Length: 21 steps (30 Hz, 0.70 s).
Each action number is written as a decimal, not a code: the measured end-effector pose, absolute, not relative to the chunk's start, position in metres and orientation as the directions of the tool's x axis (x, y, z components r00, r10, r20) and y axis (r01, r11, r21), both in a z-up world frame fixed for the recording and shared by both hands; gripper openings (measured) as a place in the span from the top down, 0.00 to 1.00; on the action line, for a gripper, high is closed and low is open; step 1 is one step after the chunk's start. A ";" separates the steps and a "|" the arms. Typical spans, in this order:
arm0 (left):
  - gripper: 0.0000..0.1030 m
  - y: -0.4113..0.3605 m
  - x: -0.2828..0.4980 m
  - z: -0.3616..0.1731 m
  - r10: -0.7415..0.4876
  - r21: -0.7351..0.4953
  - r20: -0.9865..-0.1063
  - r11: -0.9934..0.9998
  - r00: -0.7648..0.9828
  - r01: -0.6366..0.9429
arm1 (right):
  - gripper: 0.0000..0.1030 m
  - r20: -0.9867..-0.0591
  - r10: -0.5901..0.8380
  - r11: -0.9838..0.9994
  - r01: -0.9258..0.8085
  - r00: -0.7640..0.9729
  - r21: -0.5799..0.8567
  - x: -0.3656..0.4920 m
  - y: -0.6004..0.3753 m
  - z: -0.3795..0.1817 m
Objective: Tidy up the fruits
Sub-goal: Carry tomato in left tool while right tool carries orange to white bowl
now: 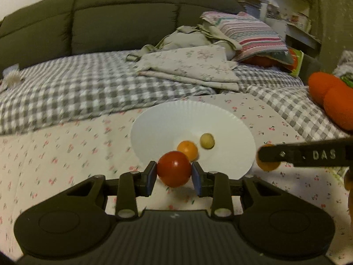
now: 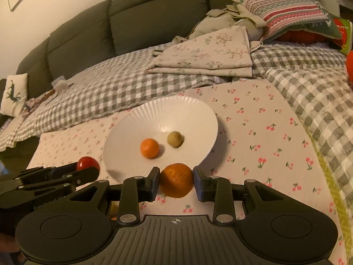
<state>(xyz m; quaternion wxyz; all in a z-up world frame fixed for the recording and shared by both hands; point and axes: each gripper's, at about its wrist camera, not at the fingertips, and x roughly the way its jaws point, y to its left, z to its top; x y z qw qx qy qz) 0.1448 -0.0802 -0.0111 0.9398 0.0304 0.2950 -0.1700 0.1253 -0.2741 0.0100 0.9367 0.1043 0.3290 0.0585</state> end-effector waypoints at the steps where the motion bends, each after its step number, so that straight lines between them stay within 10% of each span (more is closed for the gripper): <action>1: 0.69 -0.083 0.147 -0.012 -0.303 -0.035 -0.563 0.938 0.769 0.345 | 0.69 -0.603 0.177 0.971 -0.040 0.778 0.235 0.129 -0.275 0.010; 21: 0.67 -0.106 0.180 -0.039 -0.313 -0.002 -0.594 0.922 0.741 0.388 | 0.68 -0.615 0.188 0.975 -0.068 0.766 0.213 0.175 -0.262 -0.007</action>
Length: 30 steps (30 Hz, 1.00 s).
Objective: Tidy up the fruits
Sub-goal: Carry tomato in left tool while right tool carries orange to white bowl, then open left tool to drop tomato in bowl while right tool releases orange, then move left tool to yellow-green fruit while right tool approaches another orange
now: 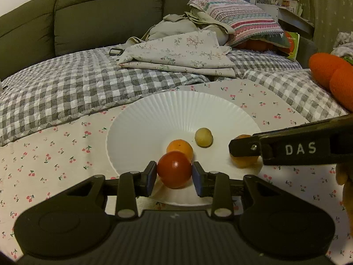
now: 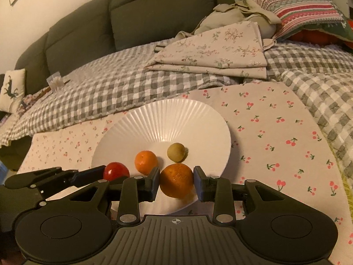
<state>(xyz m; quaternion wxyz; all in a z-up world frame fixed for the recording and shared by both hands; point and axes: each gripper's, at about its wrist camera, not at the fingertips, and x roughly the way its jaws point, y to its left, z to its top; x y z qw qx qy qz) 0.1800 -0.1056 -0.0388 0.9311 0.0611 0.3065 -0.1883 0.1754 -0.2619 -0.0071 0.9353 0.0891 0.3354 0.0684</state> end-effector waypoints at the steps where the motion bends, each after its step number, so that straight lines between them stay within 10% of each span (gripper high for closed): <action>1: 0.67 -0.105 0.180 -0.039 -0.315 -0.001 -0.592 0.921 0.742 0.390 | 0.68 -0.617 0.188 0.975 -0.071 0.764 0.209 0.176 -0.261 -0.008; 8: 0.45 -0.098 0.178 -0.031 -0.334 -0.014 -0.557 0.919 0.761 0.393 | 0.63 -0.618 0.188 0.972 -0.055 0.763 0.228 0.178 -0.263 -0.010; 10: 0.45 -0.092 0.177 -0.027 -0.332 -0.022 -0.553 0.923 0.764 0.385 | 0.51 -0.607 0.185 0.971 -0.048 0.773 0.235 0.175 -0.265 -0.007; 30: 0.44 -0.029 0.148 -0.004 -0.281 -0.134 -0.624 0.958 0.729 0.254 | 0.42 -0.555 0.214 0.964 -0.082 0.804 0.254 0.136 -0.267 0.024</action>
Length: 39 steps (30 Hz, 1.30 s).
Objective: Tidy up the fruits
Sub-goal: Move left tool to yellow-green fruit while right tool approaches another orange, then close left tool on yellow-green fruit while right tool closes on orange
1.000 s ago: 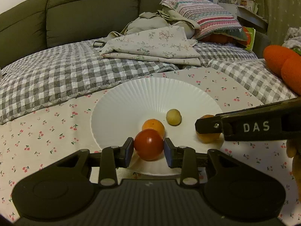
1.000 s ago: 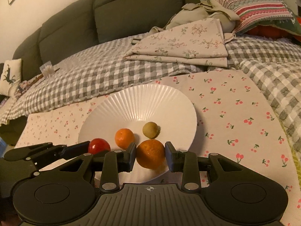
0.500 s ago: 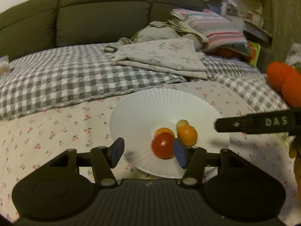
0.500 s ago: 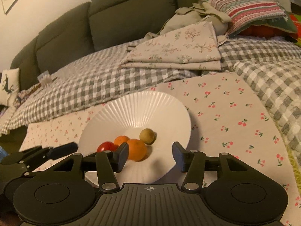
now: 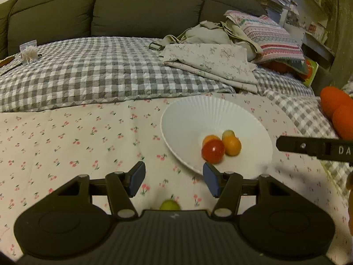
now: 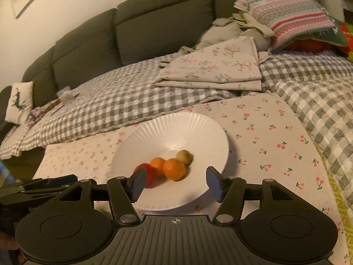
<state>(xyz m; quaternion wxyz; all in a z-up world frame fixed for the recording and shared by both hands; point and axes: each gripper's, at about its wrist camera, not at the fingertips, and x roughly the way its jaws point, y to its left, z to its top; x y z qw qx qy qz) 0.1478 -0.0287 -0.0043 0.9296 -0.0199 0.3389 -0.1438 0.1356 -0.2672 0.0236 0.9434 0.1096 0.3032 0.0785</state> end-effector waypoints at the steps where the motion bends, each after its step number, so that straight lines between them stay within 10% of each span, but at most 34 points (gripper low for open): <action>1: 0.44 -0.028 0.144 -0.003 -0.278 -0.125 -0.628 0.958 0.727 0.258 | 0.41 -0.552 0.219 0.964 -0.089 0.804 0.252 0.132 -0.265 0.025; 24: 0.47 -0.057 0.061 -0.047 -0.294 -0.129 -0.732 0.946 0.615 0.299 | 0.35 -0.623 0.292 0.952 -0.157 0.726 0.264 0.074 -0.242 0.018; 39: 0.72 -0.069 0.061 -0.055 -0.319 -0.112 -0.737 0.927 0.595 0.358 | 0.35 -0.674 0.279 0.960 -0.173 0.684 0.221 0.082 -0.230 0.000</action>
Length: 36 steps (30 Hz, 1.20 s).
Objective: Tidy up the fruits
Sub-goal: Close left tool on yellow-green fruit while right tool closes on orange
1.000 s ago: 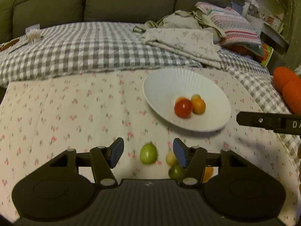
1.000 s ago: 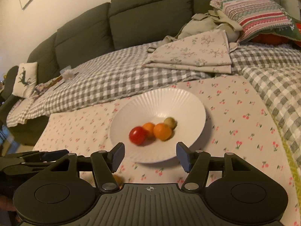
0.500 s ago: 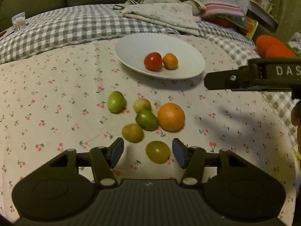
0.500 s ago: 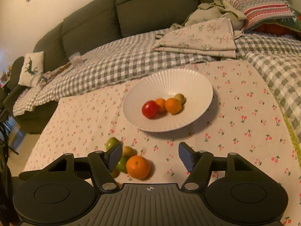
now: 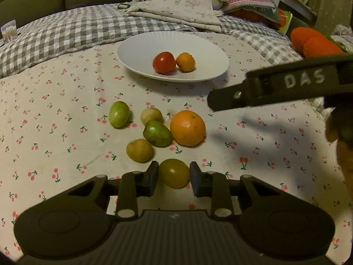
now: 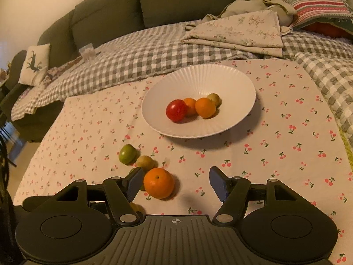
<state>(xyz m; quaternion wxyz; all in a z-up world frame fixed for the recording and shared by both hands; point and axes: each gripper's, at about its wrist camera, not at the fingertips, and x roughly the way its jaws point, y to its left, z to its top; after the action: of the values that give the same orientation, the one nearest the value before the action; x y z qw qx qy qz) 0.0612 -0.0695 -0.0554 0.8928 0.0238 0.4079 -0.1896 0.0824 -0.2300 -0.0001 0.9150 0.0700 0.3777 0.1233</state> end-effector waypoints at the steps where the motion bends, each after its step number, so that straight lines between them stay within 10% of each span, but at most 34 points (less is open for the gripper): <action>1: 0.72 -0.068 0.061 -0.053 -0.325 -0.119 -0.734 0.926 0.597 0.358 | 0.35 -0.677 0.279 0.960 -0.173 0.681 0.221 0.083 -0.229 -0.002; 24: 0.72 -0.022 0.081 -0.033 -0.168 -0.091 -0.702 0.985 0.692 0.147 | 0.37 -0.736 0.284 0.953 -0.263 0.615 0.149 0.105 -0.195 -0.044; 31: 0.72 -0.025 0.081 -0.033 -0.167 -0.083 -0.702 0.985 0.692 0.153 | 0.63 -0.727 0.298 0.946 -0.294 0.618 0.138 0.107 -0.190 -0.044; 36: 0.72 -0.026 0.082 -0.032 -0.162 -0.079 -0.701 0.985 0.694 0.151 | 0.62 -0.731 0.285 0.944 -0.314 0.621 0.101 0.103 -0.183 -0.042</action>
<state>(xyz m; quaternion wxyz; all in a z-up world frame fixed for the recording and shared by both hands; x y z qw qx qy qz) 0.0815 -0.0255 -0.0322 0.9204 -0.0076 0.3815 -0.0850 0.1032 -0.1832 -0.0422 0.9000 -0.0181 0.4025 0.1664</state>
